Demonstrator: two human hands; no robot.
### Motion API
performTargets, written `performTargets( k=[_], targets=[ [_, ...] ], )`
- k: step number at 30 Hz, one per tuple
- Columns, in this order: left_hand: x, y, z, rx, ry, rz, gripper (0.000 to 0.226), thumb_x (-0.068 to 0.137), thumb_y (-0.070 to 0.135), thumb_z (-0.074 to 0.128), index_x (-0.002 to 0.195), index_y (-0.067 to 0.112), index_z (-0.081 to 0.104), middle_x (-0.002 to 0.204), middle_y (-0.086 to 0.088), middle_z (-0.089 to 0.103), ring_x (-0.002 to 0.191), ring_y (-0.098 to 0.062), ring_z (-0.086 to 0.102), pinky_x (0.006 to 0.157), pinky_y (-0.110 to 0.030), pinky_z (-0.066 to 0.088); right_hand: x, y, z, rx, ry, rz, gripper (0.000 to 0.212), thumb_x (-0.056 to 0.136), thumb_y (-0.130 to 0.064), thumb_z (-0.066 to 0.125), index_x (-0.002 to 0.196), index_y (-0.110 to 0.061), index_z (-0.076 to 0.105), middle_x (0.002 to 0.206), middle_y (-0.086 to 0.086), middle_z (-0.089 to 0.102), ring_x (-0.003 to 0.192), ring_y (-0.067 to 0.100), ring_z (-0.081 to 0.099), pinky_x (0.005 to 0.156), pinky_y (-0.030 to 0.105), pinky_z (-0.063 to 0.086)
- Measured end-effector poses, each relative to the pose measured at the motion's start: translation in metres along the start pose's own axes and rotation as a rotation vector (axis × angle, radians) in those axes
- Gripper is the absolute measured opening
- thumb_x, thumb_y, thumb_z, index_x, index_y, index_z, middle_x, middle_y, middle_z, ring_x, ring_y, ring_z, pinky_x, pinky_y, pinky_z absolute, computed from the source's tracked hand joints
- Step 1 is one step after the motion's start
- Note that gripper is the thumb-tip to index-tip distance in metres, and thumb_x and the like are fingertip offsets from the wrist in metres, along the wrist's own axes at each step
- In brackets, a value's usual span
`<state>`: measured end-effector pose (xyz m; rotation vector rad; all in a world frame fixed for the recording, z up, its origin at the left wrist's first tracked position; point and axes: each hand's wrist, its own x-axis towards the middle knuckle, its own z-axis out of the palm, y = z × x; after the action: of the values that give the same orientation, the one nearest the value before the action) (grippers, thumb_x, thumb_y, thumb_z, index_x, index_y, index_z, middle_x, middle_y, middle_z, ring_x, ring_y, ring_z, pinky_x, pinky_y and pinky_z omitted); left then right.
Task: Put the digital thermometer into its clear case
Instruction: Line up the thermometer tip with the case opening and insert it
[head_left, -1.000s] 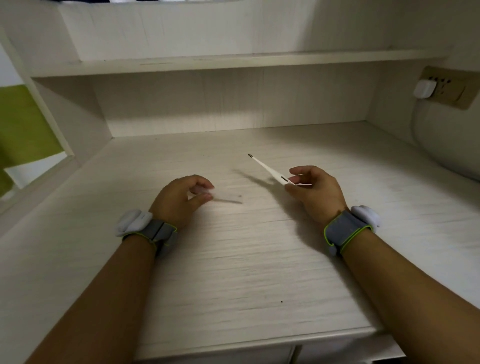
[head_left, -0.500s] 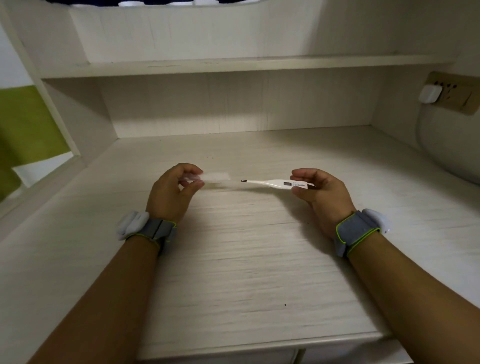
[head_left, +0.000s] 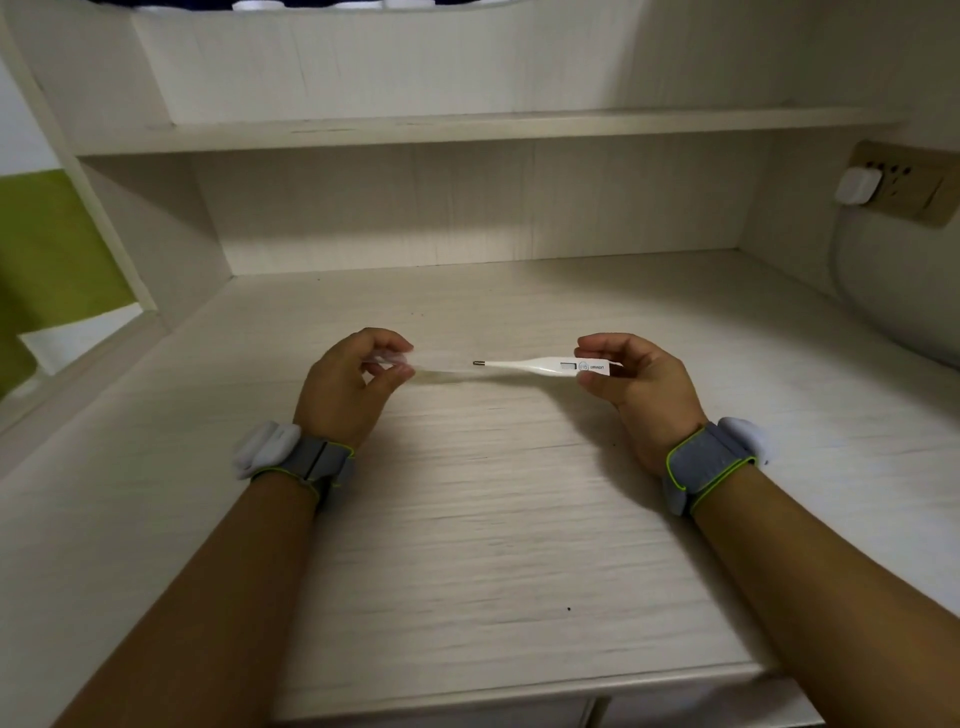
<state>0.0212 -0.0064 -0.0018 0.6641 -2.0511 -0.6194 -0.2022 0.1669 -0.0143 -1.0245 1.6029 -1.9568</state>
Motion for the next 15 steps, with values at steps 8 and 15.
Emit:
performTargets(
  k=[8,15],
  targets=[
    [-0.0024,0.0040,0.0048,0.043,-0.062,0.051,0.021,0.073,0.023,0.073,0.087,0.034,0.064,0.080,0.022,0.063,0.078,-0.002,0.058,0.067,-0.001,0.039,-0.0053,-0.0037,0.0048,-0.042,-0.020,-0.019,0.034,0.075,0.008,0.069,0.091,-0.022,0.070,0.097,0.004,0.071,0.085,0.015,0.062,0.083,0.027,0.051],
    [-0.0024,0.0038,0.0043,0.043,-0.050,0.047,0.020,0.074,0.023,0.073,0.089,0.033,0.064,0.083,0.013,0.066,0.076,-0.009,0.061,0.070,-0.009,0.045,-0.0006,-0.0019,0.0000,-0.013,0.029,-0.003,0.036,0.074,0.009,0.068,0.089,-0.024,0.070,0.094,0.002,0.070,0.085,0.015,0.062,0.080,0.024,0.051]
  ],
)
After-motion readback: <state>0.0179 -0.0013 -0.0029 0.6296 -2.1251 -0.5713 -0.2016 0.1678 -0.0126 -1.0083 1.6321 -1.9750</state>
